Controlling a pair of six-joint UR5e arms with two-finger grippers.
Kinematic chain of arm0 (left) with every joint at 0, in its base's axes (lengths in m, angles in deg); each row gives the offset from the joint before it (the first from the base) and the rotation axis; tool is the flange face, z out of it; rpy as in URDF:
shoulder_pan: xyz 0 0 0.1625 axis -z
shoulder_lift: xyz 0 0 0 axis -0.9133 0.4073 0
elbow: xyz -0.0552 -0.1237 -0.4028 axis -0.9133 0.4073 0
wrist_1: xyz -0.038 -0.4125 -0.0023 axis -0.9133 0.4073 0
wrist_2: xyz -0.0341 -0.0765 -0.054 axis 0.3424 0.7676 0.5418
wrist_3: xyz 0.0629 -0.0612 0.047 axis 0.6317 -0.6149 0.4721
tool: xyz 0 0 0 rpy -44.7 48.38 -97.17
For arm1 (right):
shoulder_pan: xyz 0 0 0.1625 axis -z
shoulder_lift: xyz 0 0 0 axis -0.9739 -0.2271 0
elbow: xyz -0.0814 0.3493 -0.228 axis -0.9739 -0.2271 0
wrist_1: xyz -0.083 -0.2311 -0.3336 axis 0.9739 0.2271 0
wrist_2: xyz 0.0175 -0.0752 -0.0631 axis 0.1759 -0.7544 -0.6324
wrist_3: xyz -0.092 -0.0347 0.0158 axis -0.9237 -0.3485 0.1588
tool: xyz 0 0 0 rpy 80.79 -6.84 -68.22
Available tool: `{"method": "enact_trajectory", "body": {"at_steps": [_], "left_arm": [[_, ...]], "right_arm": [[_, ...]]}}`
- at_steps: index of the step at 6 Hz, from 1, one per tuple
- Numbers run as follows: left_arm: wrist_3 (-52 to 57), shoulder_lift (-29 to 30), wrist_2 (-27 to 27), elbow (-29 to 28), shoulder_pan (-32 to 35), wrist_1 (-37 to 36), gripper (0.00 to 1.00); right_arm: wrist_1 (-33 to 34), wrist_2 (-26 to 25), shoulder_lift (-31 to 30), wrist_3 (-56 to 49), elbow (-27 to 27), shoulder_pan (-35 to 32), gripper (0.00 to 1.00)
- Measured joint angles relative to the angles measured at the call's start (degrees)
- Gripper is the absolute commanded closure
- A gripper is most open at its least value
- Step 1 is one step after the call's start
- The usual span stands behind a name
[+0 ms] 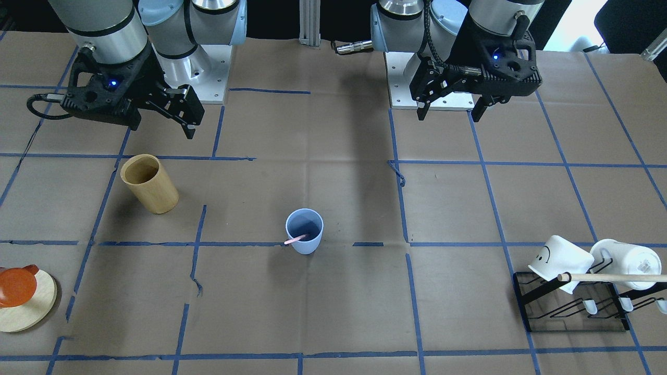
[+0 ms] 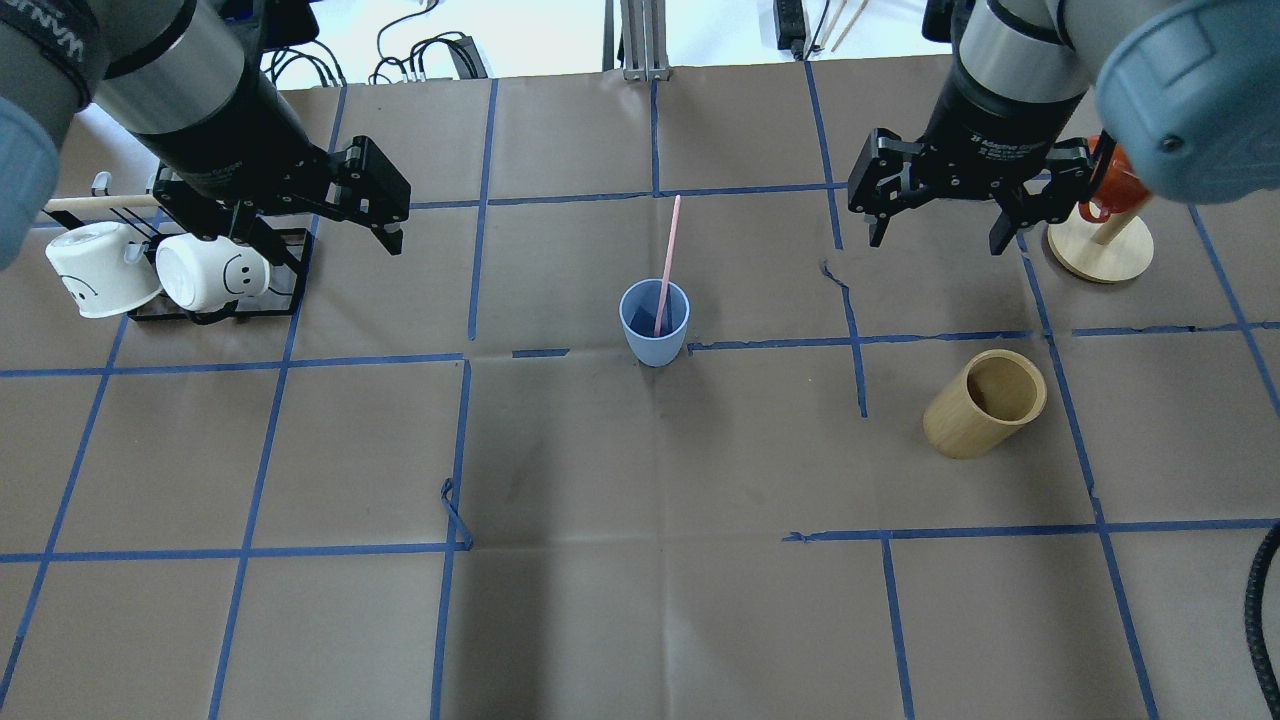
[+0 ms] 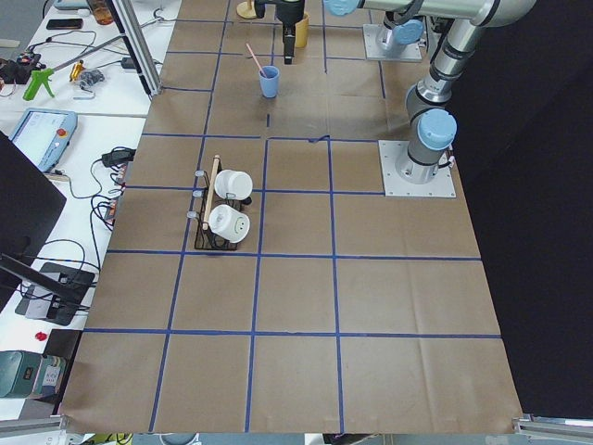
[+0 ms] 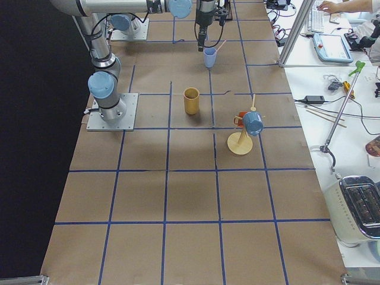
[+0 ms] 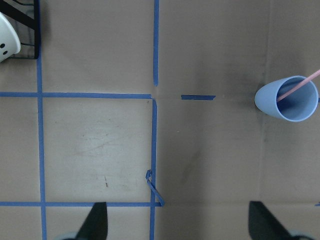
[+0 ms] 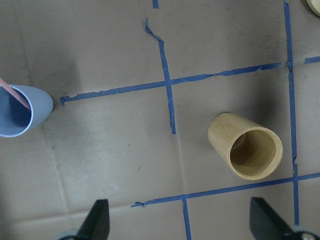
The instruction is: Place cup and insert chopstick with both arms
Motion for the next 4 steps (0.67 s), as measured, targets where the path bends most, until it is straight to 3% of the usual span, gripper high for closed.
{"method": "enact_trajectory", "body": {"at_steps": [4], "left_arm": [[0.0,0.2,0.1,0.0,-0.1,-0.1,0.02]], "right_arm": [[0.1,-0.3,0.9,-1.2,-1.7,0.8,0.00]]}}
